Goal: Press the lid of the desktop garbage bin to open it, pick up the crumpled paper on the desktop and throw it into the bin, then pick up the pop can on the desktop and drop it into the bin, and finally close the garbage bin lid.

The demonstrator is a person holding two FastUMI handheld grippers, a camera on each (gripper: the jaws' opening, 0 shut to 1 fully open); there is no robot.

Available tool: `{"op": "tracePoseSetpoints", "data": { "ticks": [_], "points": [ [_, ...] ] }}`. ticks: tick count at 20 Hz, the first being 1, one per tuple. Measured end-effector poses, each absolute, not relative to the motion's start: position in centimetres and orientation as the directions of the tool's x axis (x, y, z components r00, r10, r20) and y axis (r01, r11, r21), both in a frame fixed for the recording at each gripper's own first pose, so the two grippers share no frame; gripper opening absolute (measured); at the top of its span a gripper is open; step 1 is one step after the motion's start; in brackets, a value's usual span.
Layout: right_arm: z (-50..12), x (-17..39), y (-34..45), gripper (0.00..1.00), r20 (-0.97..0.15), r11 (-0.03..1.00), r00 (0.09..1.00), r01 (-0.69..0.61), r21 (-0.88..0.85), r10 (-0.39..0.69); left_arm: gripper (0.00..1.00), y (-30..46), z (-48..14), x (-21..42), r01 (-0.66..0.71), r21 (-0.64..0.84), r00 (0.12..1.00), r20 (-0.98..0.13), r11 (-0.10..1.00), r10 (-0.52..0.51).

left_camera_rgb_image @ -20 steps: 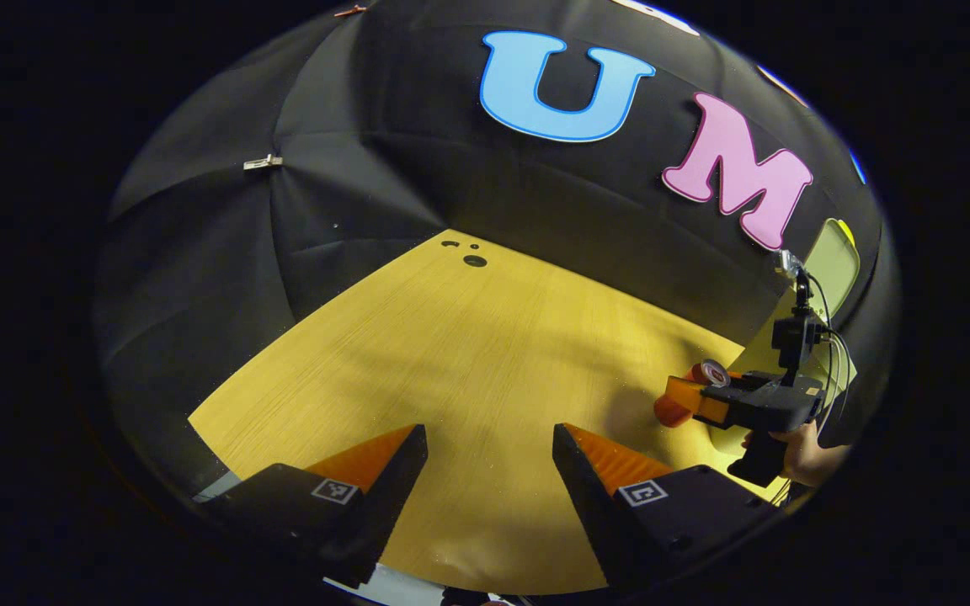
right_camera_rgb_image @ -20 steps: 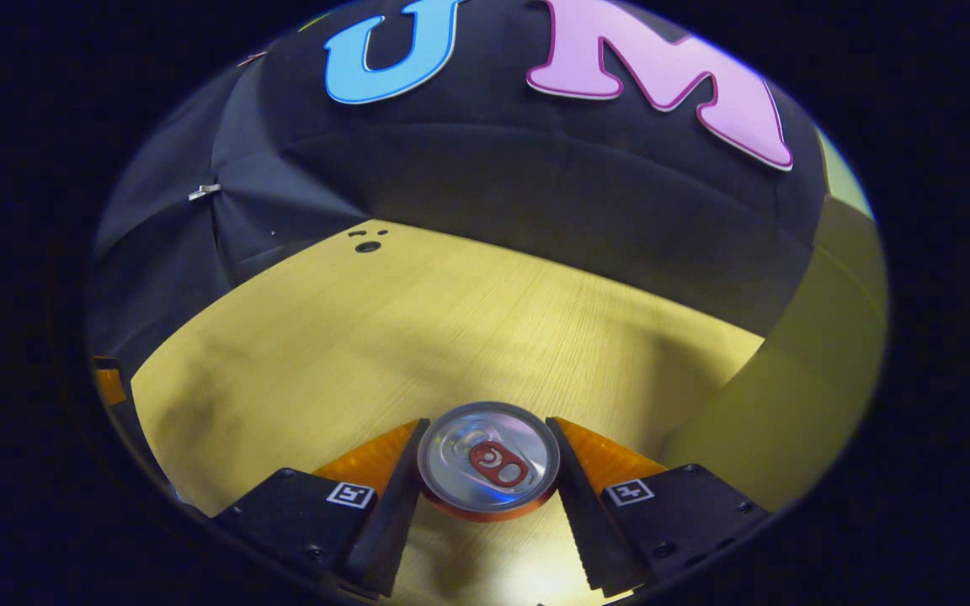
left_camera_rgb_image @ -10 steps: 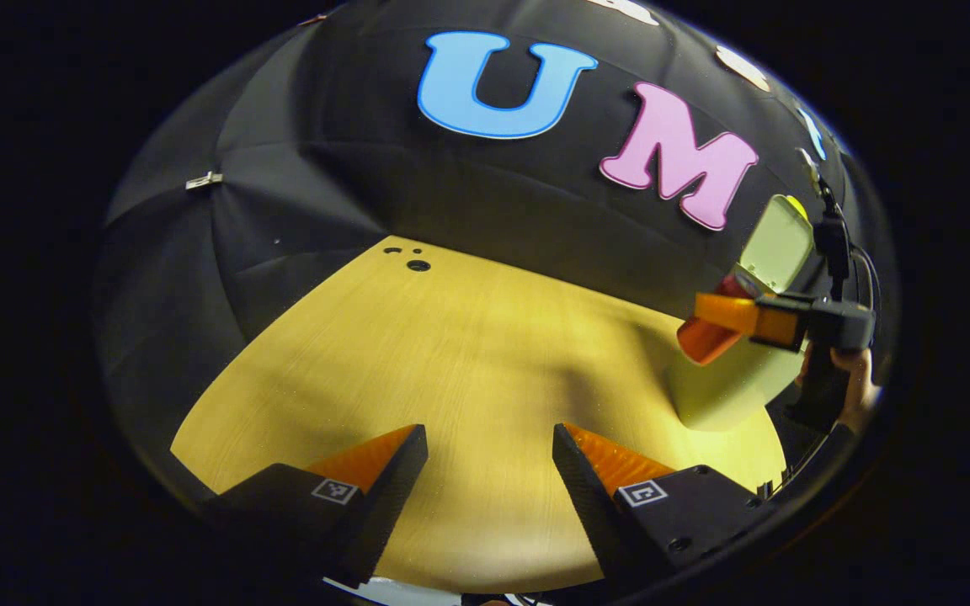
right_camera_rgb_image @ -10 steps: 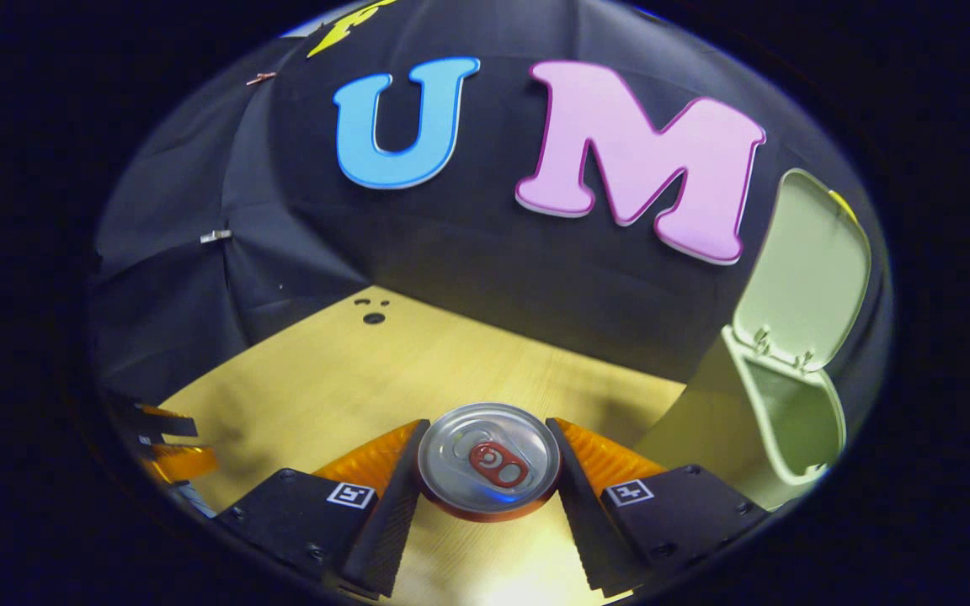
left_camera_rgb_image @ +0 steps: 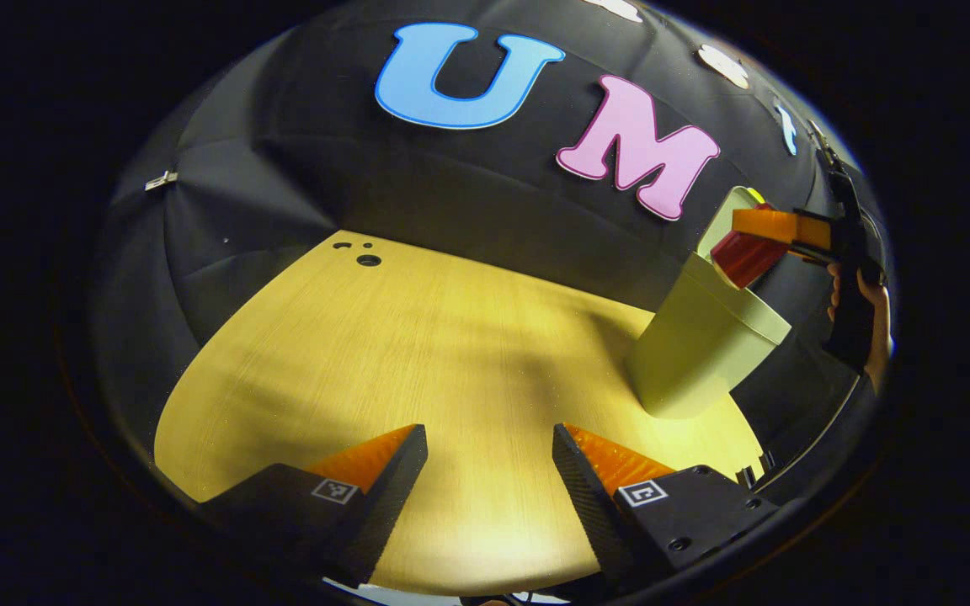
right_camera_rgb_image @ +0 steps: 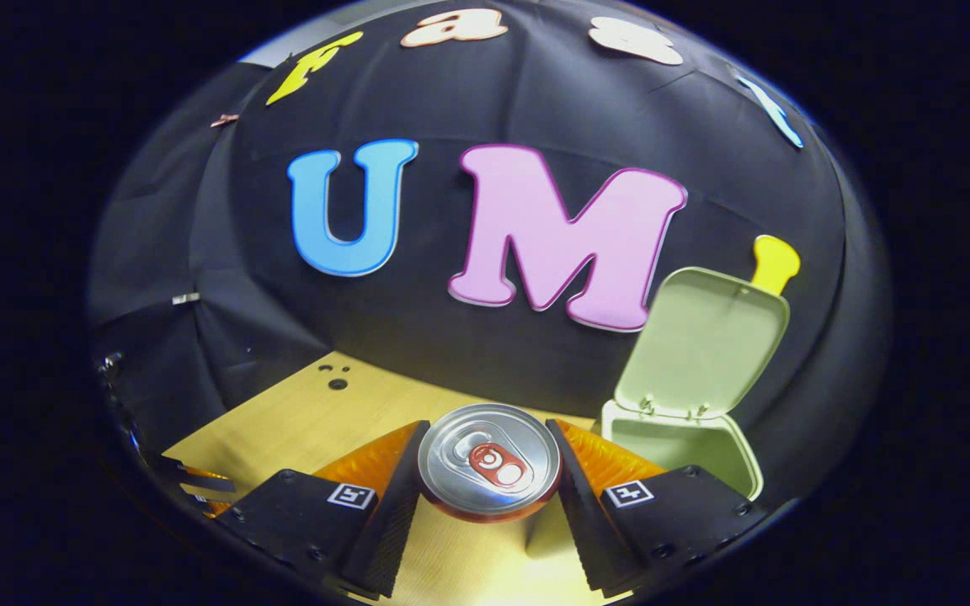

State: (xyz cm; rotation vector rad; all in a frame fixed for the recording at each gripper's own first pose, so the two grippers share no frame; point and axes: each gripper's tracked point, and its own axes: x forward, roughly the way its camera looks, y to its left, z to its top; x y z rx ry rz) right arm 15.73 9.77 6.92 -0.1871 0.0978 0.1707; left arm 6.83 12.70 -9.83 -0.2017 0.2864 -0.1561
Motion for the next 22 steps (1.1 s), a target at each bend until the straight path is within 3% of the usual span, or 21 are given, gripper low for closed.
{"op": "tracePoseSetpoints", "data": {
  "ticks": [7, 15, 22],
  "points": [
    [11.5, 17.5, 1.0, 0.83, 0.017, 0.996, 0.999, -0.046, -0.08, 0.048, 0.96, 11.4, -8.4, 8.7, 0.112, -0.163, 0.947, -0.282, 0.98, -0.156],
    [9.1, 20.1, -8.3, 0.83, -0.021, 0.998, 0.999, 0.039, -0.052, -0.04, 0.96, 6.7, -8.0, 10.2, 0.069, -0.188, 0.949, -0.29, 0.98, -0.122],
    [6.1, 20.7, -9.8, 0.83, -0.091, 0.997, 0.995, 0.038, -0.062, -0.044, 0.96, 4.4, -7.6, 10.0, 0.072, -0.158, 0.948, -0.295, 0.985, -0.117]
  ]
}}
